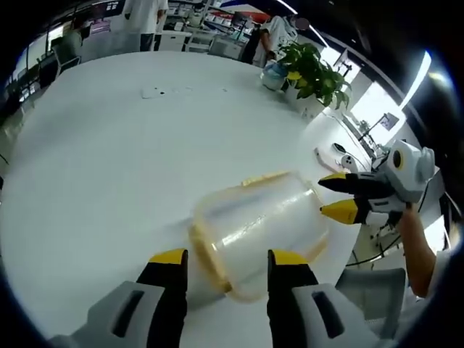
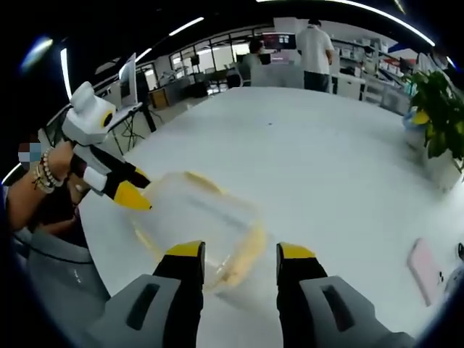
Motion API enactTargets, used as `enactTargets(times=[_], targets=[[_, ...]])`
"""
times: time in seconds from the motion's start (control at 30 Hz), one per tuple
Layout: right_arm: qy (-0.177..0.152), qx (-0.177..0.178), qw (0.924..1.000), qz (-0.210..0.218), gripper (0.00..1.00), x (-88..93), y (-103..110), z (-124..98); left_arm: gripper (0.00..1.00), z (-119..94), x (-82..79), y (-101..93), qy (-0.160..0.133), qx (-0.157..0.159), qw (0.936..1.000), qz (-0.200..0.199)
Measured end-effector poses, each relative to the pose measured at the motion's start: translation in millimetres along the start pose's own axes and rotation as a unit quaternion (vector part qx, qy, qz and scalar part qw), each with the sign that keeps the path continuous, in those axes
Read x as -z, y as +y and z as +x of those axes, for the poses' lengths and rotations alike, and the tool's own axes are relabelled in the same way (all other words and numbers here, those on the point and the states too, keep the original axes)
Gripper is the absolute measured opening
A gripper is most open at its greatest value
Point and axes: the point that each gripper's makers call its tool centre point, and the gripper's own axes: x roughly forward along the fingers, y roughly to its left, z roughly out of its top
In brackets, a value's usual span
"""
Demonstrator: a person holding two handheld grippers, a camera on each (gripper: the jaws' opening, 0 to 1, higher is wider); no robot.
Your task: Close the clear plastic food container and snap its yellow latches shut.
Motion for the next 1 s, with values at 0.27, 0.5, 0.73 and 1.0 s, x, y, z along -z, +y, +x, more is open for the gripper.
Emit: enactTargets(times=[0.27,0.5,0.73,1.0], targets=[[0.007,-0.015,0.9993,0.035,0.34,7.5,5,6,0.39,3,-1.5,0.4,0.002,0.006,0.9999,-0.009],[0.003,-0.029,0.9972,0.068,0.36,8.2,10,11,0.40,6,-0.3,0.3,0.001,0.014,0.9995,-0.028],[-0.004,-0.035,0.9939,0.104,0.37,10.1,9,12,0.41,7,-0.5,-0.3,-0.001,0.013,0.9995,-0.028],[-0.005,-0.032,0.9915,0.126,0.35,9.5,9,14,0.42,9,-1.3,-0.7,-0.004,0.007,0.9995,-0.031]])
